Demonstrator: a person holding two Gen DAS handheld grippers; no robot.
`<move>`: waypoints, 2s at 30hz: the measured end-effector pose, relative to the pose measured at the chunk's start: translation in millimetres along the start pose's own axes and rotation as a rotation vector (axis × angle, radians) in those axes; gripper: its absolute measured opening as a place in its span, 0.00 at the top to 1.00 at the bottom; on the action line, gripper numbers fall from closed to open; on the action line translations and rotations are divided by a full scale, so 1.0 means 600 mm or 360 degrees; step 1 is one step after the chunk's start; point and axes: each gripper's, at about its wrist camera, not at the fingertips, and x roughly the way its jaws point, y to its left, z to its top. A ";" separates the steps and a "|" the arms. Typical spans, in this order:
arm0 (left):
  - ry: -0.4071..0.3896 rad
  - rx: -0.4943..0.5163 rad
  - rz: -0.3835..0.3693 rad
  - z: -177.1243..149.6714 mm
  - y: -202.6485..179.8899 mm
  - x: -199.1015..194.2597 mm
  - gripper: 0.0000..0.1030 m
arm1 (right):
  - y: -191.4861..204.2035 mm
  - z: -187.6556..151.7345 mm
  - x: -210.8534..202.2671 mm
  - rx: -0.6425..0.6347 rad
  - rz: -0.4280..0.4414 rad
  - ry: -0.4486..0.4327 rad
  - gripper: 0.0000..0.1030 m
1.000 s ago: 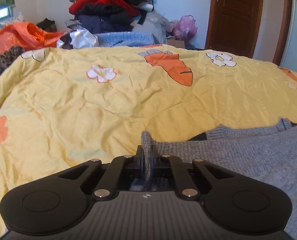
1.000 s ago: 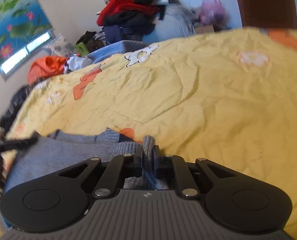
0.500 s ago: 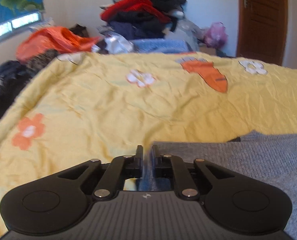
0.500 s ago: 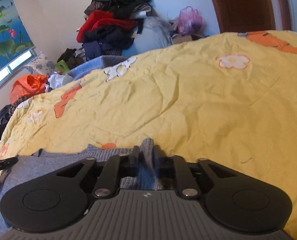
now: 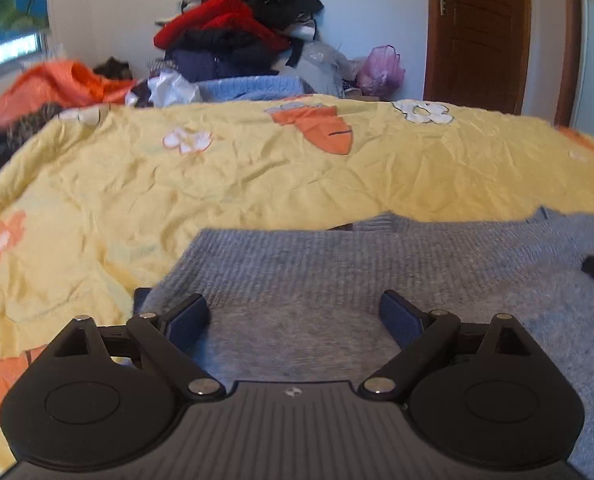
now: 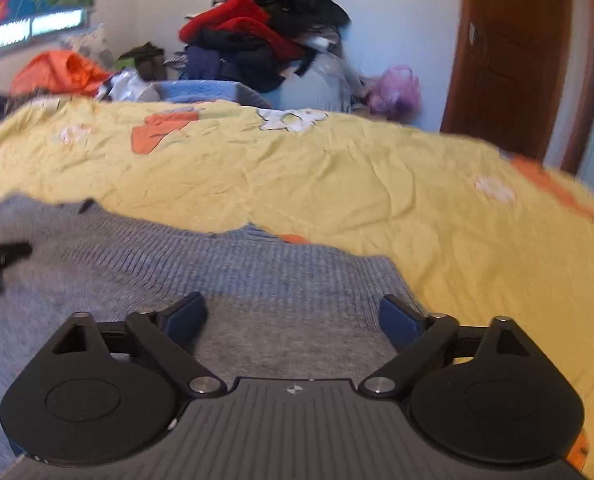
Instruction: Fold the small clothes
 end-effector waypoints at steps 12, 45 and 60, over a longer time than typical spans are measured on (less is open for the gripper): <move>-0.0119 0.0030 0.0205 -0.013 -0.021 -0.059 0.02 | 0.006 -0.008 -0.071 0.0035 -0.0020 -0.0175 0.07; -0.0065 0.0022 -0.0020 -0.104 -0.026 -0.123 0.00 | 0.031 -0.089 -0.110 -0.0105 0.0127 -0.0061 0.00; -0.0063 0.0040 0.0047 -0.103 -0.037 -0.120 0.00 | 0.023 -0.088 -0.101 -0.0032 0.0078 -0.0037 0.00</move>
